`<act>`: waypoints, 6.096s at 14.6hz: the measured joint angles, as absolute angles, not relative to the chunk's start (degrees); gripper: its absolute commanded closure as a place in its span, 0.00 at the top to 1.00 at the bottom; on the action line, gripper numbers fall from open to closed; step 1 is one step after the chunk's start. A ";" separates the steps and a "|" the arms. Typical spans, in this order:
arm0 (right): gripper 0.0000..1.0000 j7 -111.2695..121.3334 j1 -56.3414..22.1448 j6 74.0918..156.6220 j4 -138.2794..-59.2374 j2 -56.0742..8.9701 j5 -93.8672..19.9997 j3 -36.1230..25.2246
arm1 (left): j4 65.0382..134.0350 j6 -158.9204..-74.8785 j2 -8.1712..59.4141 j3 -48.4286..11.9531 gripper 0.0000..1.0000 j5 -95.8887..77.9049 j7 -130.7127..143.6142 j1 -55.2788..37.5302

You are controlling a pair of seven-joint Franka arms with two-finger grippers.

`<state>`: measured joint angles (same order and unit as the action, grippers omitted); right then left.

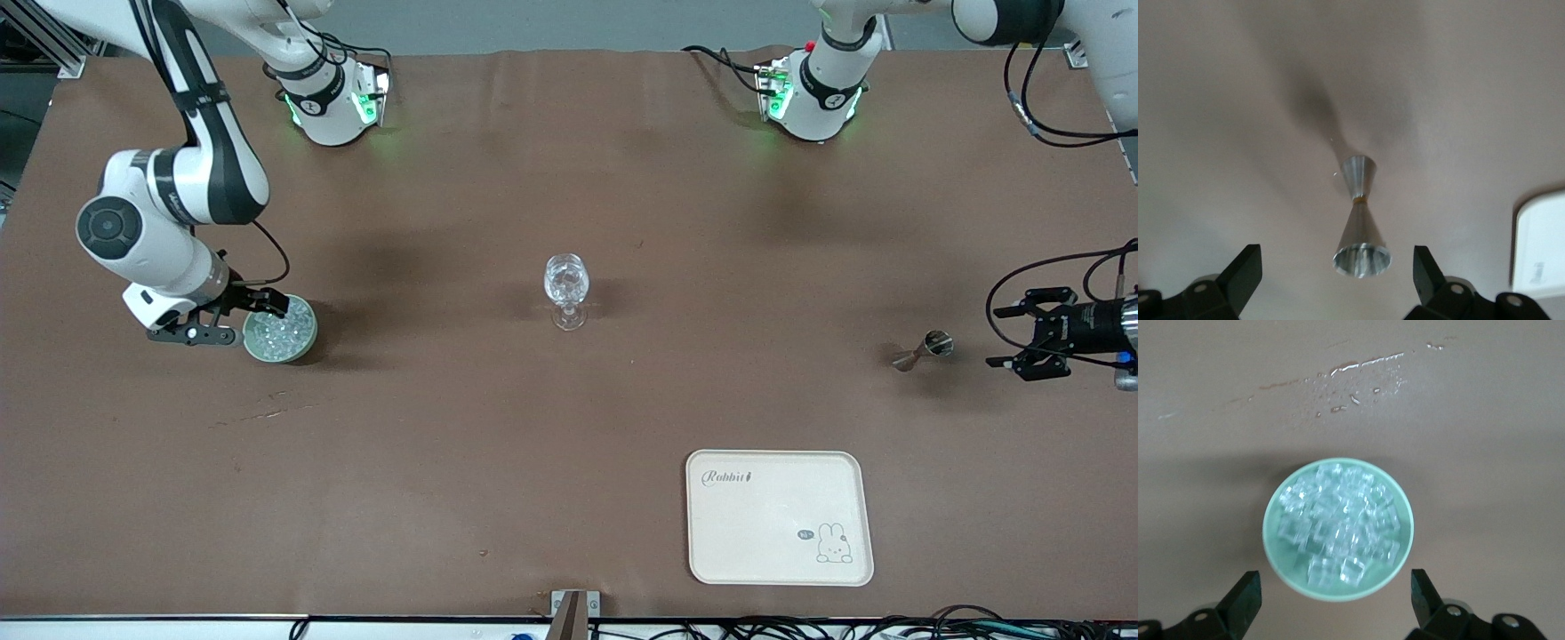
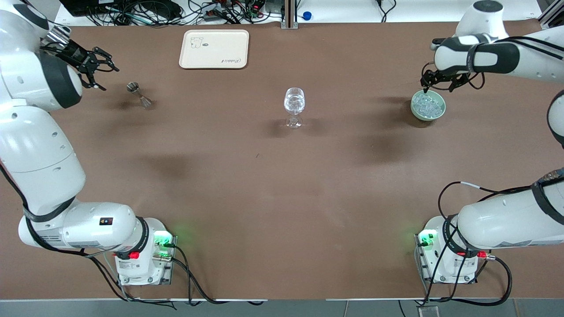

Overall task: Pour wine and add ice with both arms
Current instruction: 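Grasp an ice cube with the right gripper while the left gripper grasps the jigger, then lift the ice cube with the right gripper while the left gripper carries the jigger, then move the jigger over the wine glass with the left gripper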

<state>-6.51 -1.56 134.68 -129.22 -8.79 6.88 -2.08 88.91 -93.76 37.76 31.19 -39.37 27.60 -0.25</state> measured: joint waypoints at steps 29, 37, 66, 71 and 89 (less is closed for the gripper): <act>0.46 -6.48 -0.83 148.64 -134.87 -15.01 8.24 -2.64 | 94.81 -87.25 49.43 30.86 0.00 -66.27 24.34 2.79; 0.03 -7.85 -0.81 148.21 -134.50 -14.90 8.25 -2.72 | 94.56 -82.48 48.38 31.15 0.00 -66.96 25.00 2.81; 0.01 -9.88 -0.35 87.22 -80.68 -2.59 0.50 -3.90 | 115.44 -126.83 16.03 -25.78 0.00 -60.68 63.43 0.22; 0.01 -9.70 0.56 87.09 -80.67 -3.04 0.49 -2.76 | 115.71 -133.92 16.63 -31.52 0.00 -53.84 69.54 -0.03; 0.01 -9.70 0.57 85.56 -80.66 -3.13 0.49 -2.57 | 107.89 -140.44 26.70 -39.00 0.00 -10.36 103.27 -3.00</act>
<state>-9.70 0.57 85.56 -80.66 -3.13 0.49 -2.57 107.89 -140.44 26.70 -39.00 -10.36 103.27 -3.00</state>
